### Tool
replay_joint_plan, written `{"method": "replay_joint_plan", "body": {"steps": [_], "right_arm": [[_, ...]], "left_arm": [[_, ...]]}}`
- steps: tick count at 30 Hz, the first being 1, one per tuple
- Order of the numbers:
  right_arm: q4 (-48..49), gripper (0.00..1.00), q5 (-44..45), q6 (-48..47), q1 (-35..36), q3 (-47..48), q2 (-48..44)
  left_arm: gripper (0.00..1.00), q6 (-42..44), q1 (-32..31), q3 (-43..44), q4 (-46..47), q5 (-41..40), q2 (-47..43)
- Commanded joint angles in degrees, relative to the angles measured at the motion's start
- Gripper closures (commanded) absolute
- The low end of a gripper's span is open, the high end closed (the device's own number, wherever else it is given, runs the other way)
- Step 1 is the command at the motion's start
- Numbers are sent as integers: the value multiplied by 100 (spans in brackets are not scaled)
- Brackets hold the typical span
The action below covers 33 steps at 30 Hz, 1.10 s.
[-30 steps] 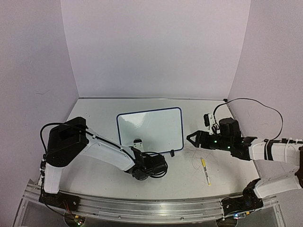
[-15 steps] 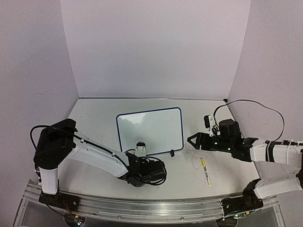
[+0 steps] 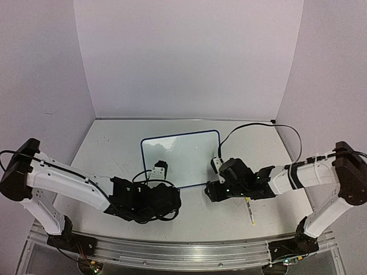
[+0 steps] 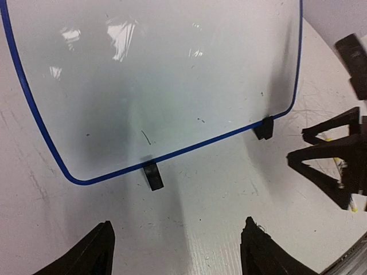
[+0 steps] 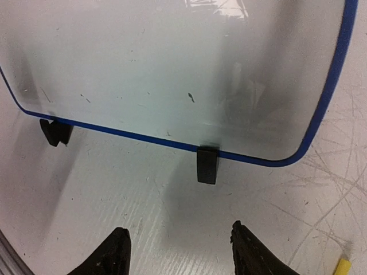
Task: Write a sentence on the whiteboard
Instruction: Move the whiteboard to the center of the board.
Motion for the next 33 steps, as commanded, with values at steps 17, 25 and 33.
{"method": "replay_joint_plan", "body": {"steps": [17,25,33], "right_arm": [[414,75,1686,777,220,931,1479],[510,96,1833,1220,229,878,1627],[146,100,2344,1498,273,652,1263]], "left_arm": [[18,2502,4,-1238,1971,-1683,-2797],[17,2790,7,-1338,2004,-2118,-3092],[16,2968,19,-1413,2230,-2298,-3169]]}}
